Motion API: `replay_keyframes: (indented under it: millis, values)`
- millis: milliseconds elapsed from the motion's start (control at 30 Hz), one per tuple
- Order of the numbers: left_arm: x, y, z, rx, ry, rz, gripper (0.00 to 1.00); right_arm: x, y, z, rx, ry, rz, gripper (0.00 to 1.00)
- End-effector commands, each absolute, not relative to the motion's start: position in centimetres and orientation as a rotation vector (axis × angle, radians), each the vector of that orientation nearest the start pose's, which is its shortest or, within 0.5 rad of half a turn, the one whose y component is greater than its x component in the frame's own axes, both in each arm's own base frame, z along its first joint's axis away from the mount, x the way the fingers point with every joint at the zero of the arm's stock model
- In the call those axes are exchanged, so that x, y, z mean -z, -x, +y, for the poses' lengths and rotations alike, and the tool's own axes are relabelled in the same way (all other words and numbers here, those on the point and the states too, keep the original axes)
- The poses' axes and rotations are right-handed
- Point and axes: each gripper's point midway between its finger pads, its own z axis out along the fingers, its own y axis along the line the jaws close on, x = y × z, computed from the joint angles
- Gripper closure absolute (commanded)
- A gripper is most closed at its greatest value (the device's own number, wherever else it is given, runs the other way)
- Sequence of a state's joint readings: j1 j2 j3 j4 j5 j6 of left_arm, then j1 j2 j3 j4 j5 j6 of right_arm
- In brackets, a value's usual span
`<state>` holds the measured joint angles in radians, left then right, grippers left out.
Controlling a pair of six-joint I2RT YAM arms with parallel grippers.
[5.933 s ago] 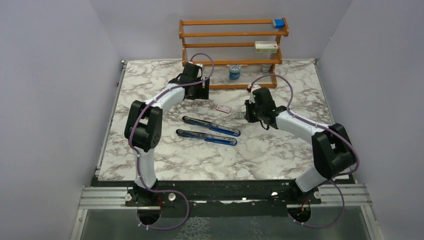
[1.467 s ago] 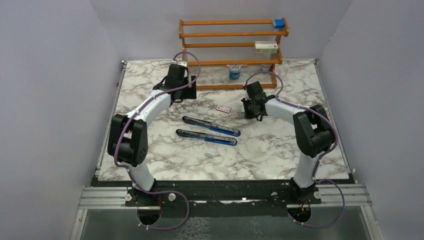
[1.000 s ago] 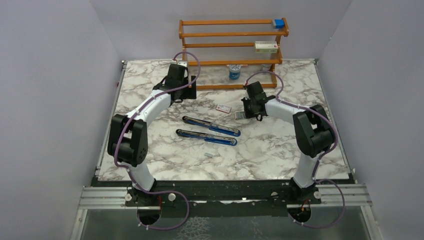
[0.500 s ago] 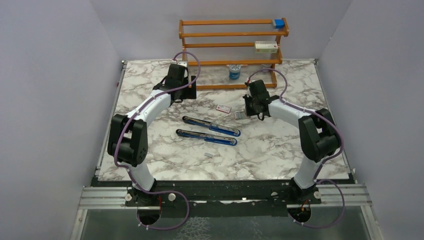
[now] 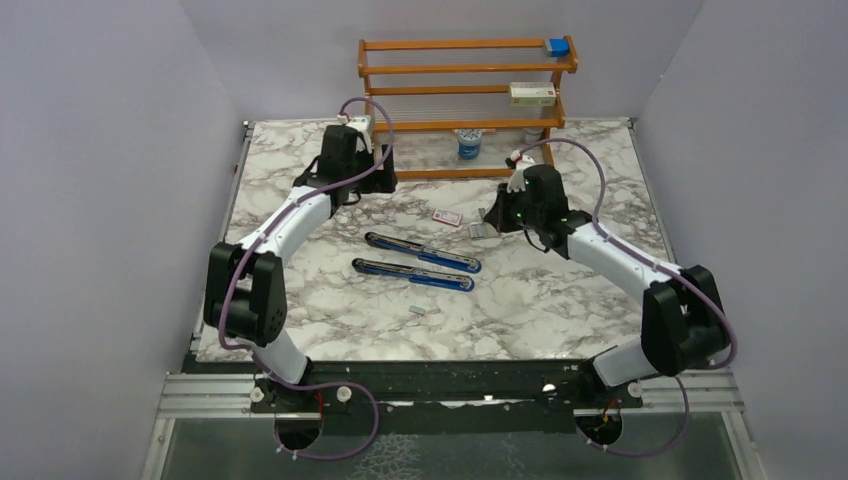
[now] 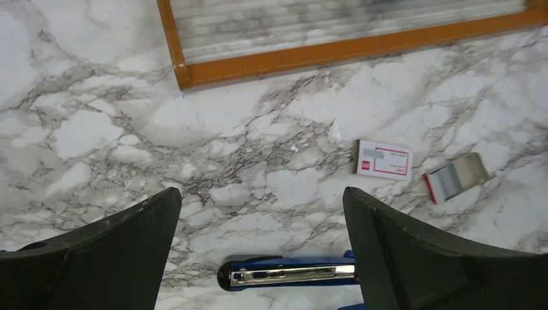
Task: Load the staples into the stapler
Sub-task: Pick up the staple from the staple box.
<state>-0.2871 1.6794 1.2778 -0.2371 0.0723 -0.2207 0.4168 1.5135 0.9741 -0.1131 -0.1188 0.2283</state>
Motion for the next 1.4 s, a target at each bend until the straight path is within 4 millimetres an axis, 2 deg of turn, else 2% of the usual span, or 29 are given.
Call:
replay_keyframes:
  millis: [0,100,233,333,467,533,633,733,800,867,967,1100,1200,1367]
  values:
    - [-24.4,-44.9,-17.4,0.603,-0.162,1.943,0.01,-16.7,-34.1,23.6,-0.869,0.307,2.064,0.99]
    - [-28.0,-44.3,-18.5,0.709,-0.176,1.849,0.01,-19.6,-32.6,24.0,-0.967,0.298,1.952,0.99]
    - [-32.4,-42.1,-20.8,0.9,-0.268,1.668,0.01,-23.5,-30.9,23.6,-0.999,0.334,1.811,0.99]
    - [-35.2,-38.7,-22.3,1.046,-0.375,1.491,0.01,-26.7,-29.6,23.3,-1.014,0.362,1.686,0.99]
    - [-37.2,-34.6,-23.5,1.076,-0.546,1.34,0.01,-30.7,-27.2,23.1,-1.059,0.428,1.504,0.99]
    - [-38.1,-32.1,-24.3,1.072,-0.675,1.249,0.05,-32.3,-26.1,23.1,-1.084,0.46,1.42,0.99]
    - [-39.2,-27.6,-26.2,1.042,-0.87,1.07,0.09,-34.1,-24.4,23.6,-1.122,0.552,1.317,0.99]
    - [-39.8,-22.3,-28.2,1.018,-1.076,0.862,0.14,-35.4,-23.1,24.2,-1.148,0.652,1.245,0.99]
    - [-40.3,-20.1,-28.9,1.024,-1.143,0.779,0.19,-36.5,-22.3,24.3,-1.157,0.701,1.193,0.99]
    - [-40.7,-19.2,-29.2,1.046,-1.172,0.747,0.22,-37.5,-21.3,24.5,-1.167,0.752,1.139,0.99]
    - [-41.3,-18.6,-29.3,1.063,-1.192,0.725,0.25,-39.0,-19.7,24.6,-1.178,0.832,1.056,0.99]
    - [-41.9,-18.0,-29.6,1.083,-1.208,0.705,0.29,-40.6,-18.6,24.4,-1.178,0.871,0.996,0.99]
    - [-42.5,-17.5,-30.1,1.112,-1.21,0.697,0.35,-41.5,-17.8,24.5,-1.187,0.915,0.959,0.99]
    - [-43.0,-17.6,-31.6,1.152,-1.185,0.708,0.35,-41.6,-17.8,24.6,-1.17,0.945,0.956,0.99]
